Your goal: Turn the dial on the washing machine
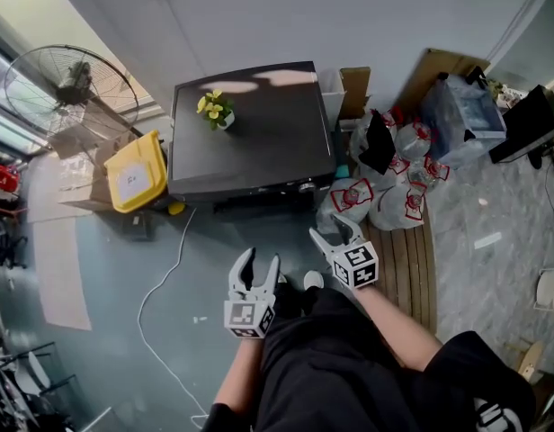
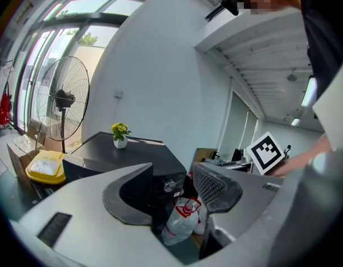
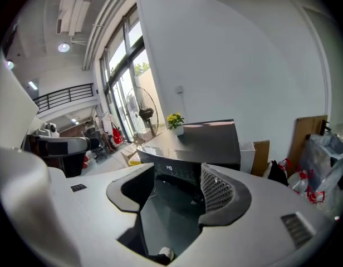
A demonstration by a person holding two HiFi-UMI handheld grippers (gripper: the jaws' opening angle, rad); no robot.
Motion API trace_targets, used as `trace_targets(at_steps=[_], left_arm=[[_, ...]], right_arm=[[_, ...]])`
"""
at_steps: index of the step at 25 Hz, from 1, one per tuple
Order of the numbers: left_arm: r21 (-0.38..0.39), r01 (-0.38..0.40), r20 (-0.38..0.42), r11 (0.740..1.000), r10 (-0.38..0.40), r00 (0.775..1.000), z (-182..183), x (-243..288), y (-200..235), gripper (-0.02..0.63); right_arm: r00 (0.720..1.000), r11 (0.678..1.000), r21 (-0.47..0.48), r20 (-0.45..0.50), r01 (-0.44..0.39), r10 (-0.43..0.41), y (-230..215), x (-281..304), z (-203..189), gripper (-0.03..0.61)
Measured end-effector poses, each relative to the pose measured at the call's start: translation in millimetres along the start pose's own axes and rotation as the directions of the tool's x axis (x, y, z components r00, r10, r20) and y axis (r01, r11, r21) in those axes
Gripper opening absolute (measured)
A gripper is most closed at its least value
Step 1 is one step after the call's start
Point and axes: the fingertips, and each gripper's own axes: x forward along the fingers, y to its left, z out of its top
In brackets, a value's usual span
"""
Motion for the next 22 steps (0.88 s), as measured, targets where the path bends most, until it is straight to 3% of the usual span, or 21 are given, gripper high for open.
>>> trace_targets(at_steps=[8,22], left_arm=[[-0.015,0.068,-0.007,0.998,-0.069,0.998,-9.9,10.3,12.0,0.202],[0.008,0.115,-0.032,0.993,-0.115,0.993,-27.2,67.0,14.9,0.202]], right_arm=[[0.994,0.995,-0.015,-0.028,0.103,-0.103,-16.2,42.6,-9.9,0.230],[0.984,0.985,0.050,-0.076,0.168,-0.164,-59.6,113.5,-40.3,0.230]])
